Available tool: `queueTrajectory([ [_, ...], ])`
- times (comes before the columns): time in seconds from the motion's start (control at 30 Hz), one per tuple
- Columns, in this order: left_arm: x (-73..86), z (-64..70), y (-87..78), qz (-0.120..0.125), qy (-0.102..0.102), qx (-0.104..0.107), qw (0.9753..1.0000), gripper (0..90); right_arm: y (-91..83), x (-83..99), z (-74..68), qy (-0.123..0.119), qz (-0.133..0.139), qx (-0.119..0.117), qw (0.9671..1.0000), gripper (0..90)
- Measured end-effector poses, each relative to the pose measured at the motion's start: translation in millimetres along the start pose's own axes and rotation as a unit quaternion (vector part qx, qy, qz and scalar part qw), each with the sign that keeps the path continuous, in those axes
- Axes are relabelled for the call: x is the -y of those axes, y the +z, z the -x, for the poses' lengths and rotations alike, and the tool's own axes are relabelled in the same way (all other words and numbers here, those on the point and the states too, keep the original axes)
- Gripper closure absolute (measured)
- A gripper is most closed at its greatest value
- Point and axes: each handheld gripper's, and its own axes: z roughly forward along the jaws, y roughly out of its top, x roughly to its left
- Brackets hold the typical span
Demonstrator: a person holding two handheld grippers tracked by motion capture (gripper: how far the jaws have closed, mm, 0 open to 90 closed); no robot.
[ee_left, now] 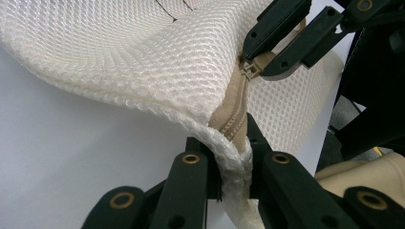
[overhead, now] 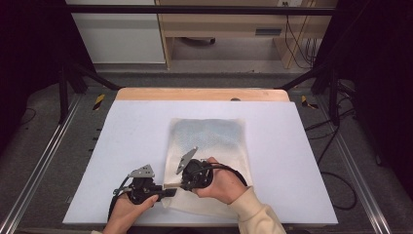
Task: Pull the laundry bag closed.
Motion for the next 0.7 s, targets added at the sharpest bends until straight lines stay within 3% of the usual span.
queueTrajectory([
  [0.7, -0.7, 4.0, 0.3, 0.007, 0.005, -0.005, 0.9999, 83.5, -7.7, 5.8, 1.0, -0.002, 0.001, 0.009, 1.0, 82.0],
])
